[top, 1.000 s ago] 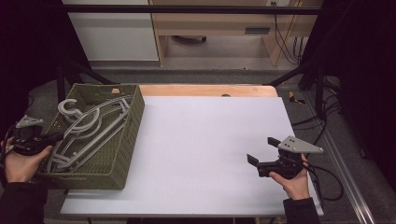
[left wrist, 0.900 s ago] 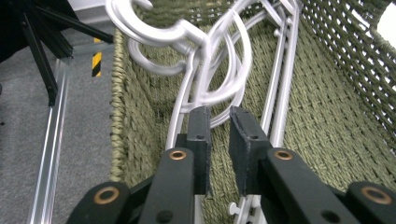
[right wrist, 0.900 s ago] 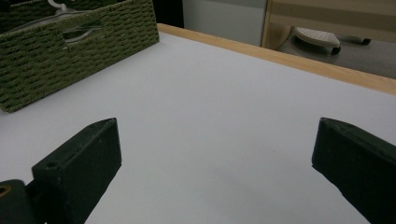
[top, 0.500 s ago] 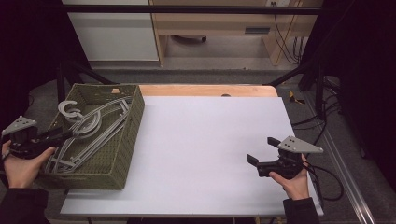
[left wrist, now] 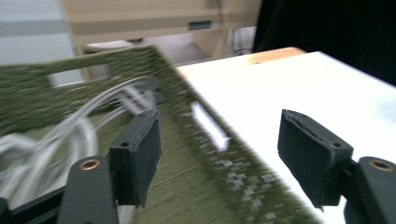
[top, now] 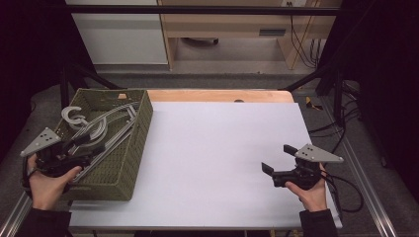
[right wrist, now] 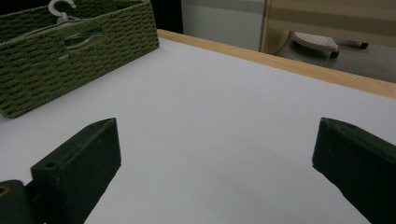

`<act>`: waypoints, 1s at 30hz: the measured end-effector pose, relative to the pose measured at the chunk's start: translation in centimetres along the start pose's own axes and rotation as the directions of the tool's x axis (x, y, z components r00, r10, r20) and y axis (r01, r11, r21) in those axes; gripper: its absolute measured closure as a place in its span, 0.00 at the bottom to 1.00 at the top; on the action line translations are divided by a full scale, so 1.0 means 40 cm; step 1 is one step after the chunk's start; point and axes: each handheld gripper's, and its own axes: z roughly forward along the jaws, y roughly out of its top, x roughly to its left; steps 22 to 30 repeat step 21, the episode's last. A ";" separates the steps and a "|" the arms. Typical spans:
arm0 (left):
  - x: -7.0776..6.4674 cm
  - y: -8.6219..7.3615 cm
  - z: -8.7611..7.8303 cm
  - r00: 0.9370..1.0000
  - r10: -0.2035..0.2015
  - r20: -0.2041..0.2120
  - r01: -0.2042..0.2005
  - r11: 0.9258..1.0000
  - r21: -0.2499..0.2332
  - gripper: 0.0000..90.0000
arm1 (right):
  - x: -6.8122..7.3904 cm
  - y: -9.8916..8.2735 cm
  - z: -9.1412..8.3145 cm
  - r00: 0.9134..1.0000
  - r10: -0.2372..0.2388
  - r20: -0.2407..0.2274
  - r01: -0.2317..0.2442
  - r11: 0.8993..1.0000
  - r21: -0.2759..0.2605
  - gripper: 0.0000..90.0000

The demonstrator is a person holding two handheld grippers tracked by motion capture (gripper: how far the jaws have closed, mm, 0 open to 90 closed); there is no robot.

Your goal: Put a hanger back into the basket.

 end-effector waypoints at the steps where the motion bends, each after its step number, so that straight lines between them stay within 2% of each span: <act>1: -0.013 0.000 0.006 1.000 0.010 0.010 -0.010 1.000 -0.002 0.29 | 0.000 0.000 -0.001 1.000 0.002 0.001 -0.002 1.000 -0.002 0.01; 6: -0.073 -0.007 0.041 0.997 0.034 0.067 -0.033 0.999 -0.009 0.21 | -0.002 0.000 -0.007 1.000 0.003 -0.003 -0.003 1.000 -0.012 0.01; 9: -0.101 -0.017 0.059 0.995 0.047 0.084 -0.047 0.999 -0.007 0.19 | -0.002 0.000 -0.008 1.000 0.005 0.002 -0.005 1.000 -0.017 0.01; 11: -0.113 -0.027 0.067 0.995 0.034 0.098 -0.035 0.999 0.006 0.16 | -0.003 -0.001 -0.011 1.000 0.003 -0.002 -0.003 1.000 -0.022 0.01; 12: -0.117 -0.030 0.070 0.995 0.017 0.102 -0.020 1.000 0.022 0.16 | -0.003 -0.001 -0.011 1.000 0.003 -0.002 -0.003 1.000 -0.022 0.01; 14: -0.126 -0.038 0.081 0.994 0.012 0.107 -0.018 0.998 0.062 0.15 | -0.003 -0.001 -0.011 1.000 0.002 -0.003 -0.002 1.000 -0.022 0.01; 18: -0.141 -0.044 0.092 0.992 0.028 0.119 -0.035 0.998 0.058 0.13 | -0.002 -0.004 -0.010 1.000 -0.006 0.006 0.006 1.000 -0.020 0.01; 21: -0.153 -0.044 0.095 0.991 0.045 0.126 -0.052 0.997 0.057 0.11 | -0.004 -0.007 -0.010 1.000 0.016 0.008 -0.015 1.000 -0.022 0.01; 30: -0.153 -0.044 0.095 0.991 0.045 0.126 -0.052 0.997 0.057 0.11 | -0.004 -0.007 -0.010 1.000 0.016 0.008 -0.015 1.000 -0.022 0.01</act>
